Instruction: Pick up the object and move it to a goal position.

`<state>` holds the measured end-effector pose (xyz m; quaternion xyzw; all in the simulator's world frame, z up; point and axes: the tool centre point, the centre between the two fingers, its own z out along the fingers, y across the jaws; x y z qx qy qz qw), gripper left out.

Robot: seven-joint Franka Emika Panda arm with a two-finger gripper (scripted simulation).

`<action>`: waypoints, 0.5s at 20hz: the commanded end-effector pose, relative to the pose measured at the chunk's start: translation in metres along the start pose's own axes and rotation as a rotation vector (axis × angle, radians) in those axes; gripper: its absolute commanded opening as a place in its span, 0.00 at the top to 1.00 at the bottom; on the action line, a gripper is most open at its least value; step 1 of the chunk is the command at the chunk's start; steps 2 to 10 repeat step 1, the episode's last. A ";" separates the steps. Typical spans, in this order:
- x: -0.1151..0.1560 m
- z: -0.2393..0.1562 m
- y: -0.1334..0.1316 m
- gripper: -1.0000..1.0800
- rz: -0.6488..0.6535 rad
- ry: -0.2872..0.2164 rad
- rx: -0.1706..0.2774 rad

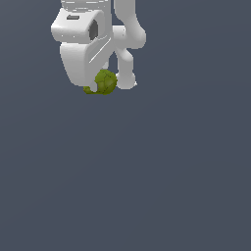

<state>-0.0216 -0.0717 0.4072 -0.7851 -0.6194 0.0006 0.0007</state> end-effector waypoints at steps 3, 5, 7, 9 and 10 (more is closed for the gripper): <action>0.001 0.000 0.000 1.00 0.000 0.000 -0.002; 0.001 0.000 0.000 1.00 0.000 0.000 -0.002; 0.001 0.000 0.000 1.00 0.000 0.000 -0.002; 0.001 0.000 0.000 1.00 0.000 0.000 -0.002; 0.001 0.000 0.000 1.00 0.000 0.000 -0.002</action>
